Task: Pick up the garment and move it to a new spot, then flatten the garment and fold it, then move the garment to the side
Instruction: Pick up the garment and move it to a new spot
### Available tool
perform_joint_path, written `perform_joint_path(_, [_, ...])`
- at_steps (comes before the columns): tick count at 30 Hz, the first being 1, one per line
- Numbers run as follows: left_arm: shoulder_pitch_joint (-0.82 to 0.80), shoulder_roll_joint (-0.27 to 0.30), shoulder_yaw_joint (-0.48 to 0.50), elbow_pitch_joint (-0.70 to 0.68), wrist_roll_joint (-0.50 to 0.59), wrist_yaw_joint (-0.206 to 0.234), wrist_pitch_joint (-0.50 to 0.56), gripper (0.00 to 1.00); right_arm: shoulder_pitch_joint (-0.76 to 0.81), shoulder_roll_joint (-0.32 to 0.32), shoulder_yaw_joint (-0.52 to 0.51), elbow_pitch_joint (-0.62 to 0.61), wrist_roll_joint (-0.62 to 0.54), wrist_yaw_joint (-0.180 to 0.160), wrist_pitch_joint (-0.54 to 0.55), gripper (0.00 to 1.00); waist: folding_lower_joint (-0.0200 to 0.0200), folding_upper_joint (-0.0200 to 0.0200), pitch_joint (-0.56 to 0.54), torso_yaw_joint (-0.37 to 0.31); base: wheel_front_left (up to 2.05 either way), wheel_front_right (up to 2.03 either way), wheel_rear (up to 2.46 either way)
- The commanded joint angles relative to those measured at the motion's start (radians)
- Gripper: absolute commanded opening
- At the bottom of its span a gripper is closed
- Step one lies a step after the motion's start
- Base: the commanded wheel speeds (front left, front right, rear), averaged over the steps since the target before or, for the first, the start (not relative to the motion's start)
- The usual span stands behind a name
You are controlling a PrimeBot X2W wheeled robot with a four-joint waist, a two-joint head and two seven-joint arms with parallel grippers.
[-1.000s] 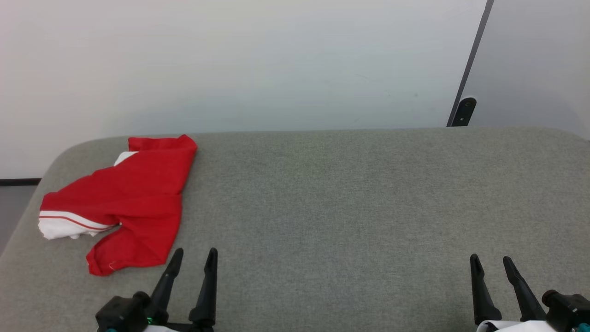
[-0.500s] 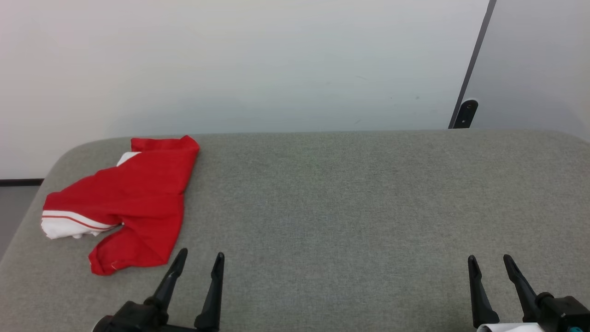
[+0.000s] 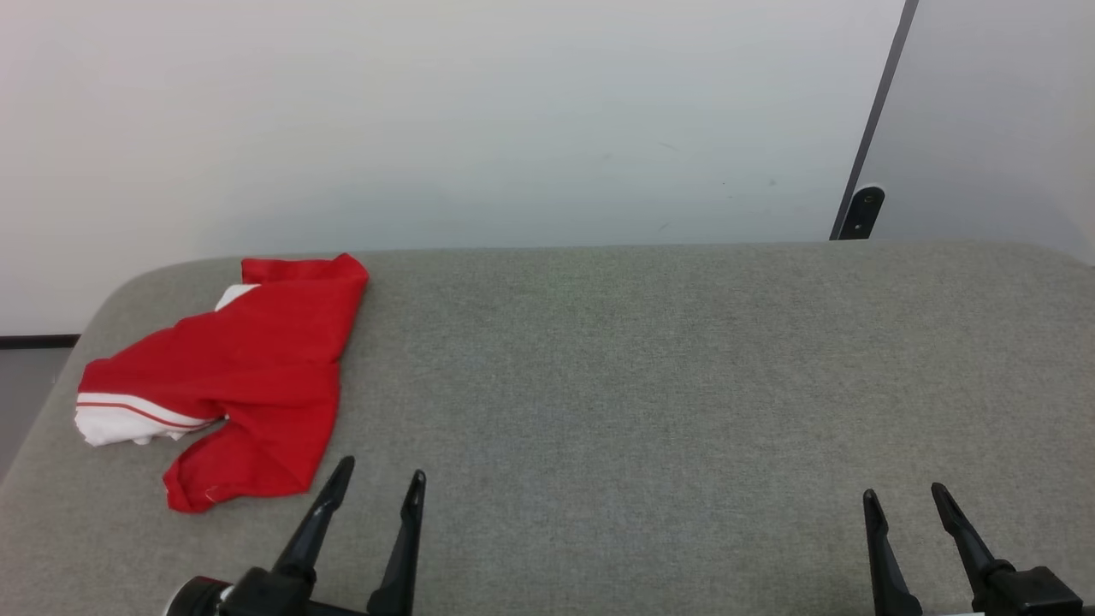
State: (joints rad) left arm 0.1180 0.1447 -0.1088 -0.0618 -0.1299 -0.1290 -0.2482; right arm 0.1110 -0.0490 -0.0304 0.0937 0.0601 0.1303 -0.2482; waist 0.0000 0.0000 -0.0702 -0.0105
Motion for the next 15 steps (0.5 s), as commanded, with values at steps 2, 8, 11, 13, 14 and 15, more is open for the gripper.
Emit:
perform_joint_path(2, [0.006,0.004,-0.004,-0.008,0.017,-0.003,-0.009,1.0,0.009,-0.002,0.0,-0.007,-0.028,0.001,-0.01,1.0,0.0,0.0,0.0,0.001,0.0,0.0,0.0])
perform_joint_path(8, [0.008,0.007,-0.009,0.019,-0.004,-0.003,-0.018,1.0,0.017,-0.002,0.005,-0.012,-0.068,0.001,-0.019,1.0,0.0,0.0,-0.004,0.001,0.0,0.0,0.0])
perform_joint_path(11, [0.005,0.012,-0.01,0.027,-0.016,-0.003,-0.017,1.0,0.016,-0.002,0.007,-0.012,-0.067,0.001,-0.019,1.0,0.0,0.0,-0.005,0.0,0.0,0.0,0.0])
perform_joint_path(13, [0.005,0.014,-0.009,0.03,-0.019,-0.003,-0.017,1.0,0.017,-0.002,0.008,-0.012,-0.07,0.001,-0.019,1.0,0.0,0.0,-0.005,0.0,0.0,0.0,0.0])
perform_joint_path(14, [0.005,0.015,-0.009,0.031,-0.019,-0.003,-0.017,1.0,0.018,-0.002,0.008,-0.012,-0.071,0.001,-0.019,1.0,0.0,0.0,-0.006,0.0,0.0,0.0,0.0])
perform_joint_path(15, [0.004,0.013,-0.009,0.033,-0.019,-0.003,-0.017,1.0,0.02,-0.002,0.008,-0.012,-0.071,0.001,-0.019,1.0,0.0,0.0,-0.006,0.001,0.0,0.0,0.0])
